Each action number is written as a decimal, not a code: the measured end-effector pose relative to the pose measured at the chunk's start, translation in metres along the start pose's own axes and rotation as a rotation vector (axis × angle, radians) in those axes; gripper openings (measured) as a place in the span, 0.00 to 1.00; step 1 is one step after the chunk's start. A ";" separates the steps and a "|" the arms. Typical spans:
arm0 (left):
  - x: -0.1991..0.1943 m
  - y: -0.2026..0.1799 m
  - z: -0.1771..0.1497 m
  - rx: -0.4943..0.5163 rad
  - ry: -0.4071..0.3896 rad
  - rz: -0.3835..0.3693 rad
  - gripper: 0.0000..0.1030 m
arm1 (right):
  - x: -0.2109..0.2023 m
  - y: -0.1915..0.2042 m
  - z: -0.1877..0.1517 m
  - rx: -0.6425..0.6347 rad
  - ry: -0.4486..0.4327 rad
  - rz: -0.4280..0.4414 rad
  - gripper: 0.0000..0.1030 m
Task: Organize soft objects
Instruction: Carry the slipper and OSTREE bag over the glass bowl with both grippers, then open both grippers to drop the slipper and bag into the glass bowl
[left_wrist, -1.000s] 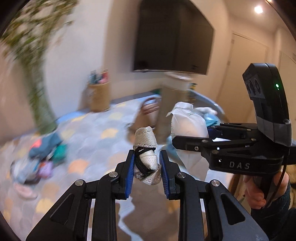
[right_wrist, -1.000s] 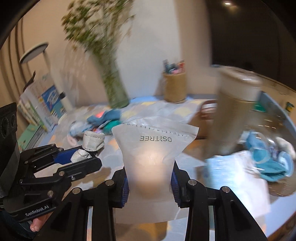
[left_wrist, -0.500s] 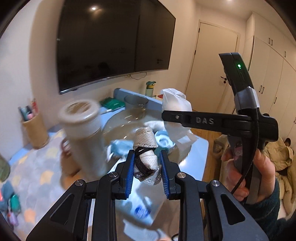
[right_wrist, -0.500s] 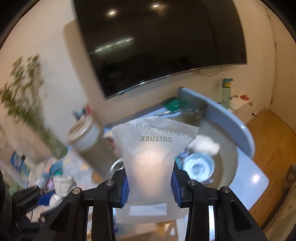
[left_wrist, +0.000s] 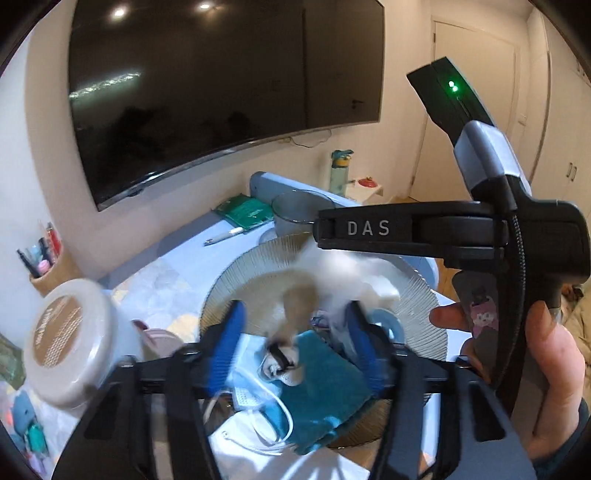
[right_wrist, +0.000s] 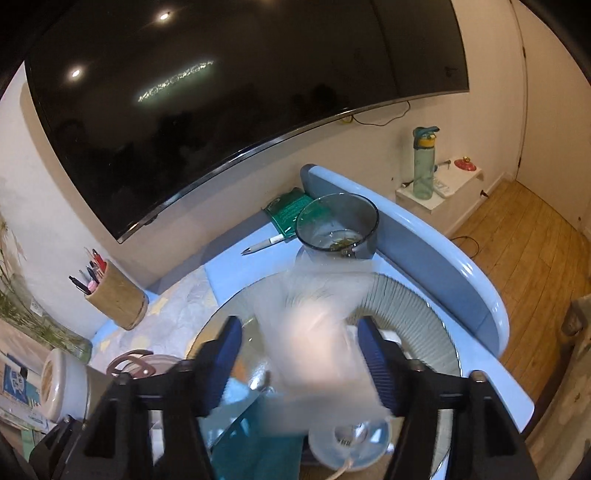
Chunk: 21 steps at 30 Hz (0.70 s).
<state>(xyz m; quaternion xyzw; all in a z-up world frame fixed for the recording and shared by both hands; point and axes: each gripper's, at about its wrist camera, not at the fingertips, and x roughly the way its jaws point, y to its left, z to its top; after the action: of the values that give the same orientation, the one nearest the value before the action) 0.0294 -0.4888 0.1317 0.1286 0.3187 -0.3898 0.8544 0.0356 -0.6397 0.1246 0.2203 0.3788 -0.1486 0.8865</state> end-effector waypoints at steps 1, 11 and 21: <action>-0.003 -0.001 -0.001 0.001 -0.004 -0.006 0.64 | -0.003 -0.003 -0.001 0.011 0.003 0.013 0.64; -0.098 0.008 -0.031 0.007 -0.111 -0.154 0.70 | -0.061 -0.013 -0.039 0.061 -0.037 0.096 0.65; -0.226 0.120 -0.084 -0.158 -0.186 -0.034 0.70 | -0.116 0.067 -0.101 -0.120 -0.077 0.208 0.74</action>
<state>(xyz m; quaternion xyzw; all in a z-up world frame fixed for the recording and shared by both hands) -0.0298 -0.2374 0.2097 0.0185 0.2698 -0.3883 0.8810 -0.0746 -0.5199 0.1664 0.1990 0.3277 -0.0414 0.9227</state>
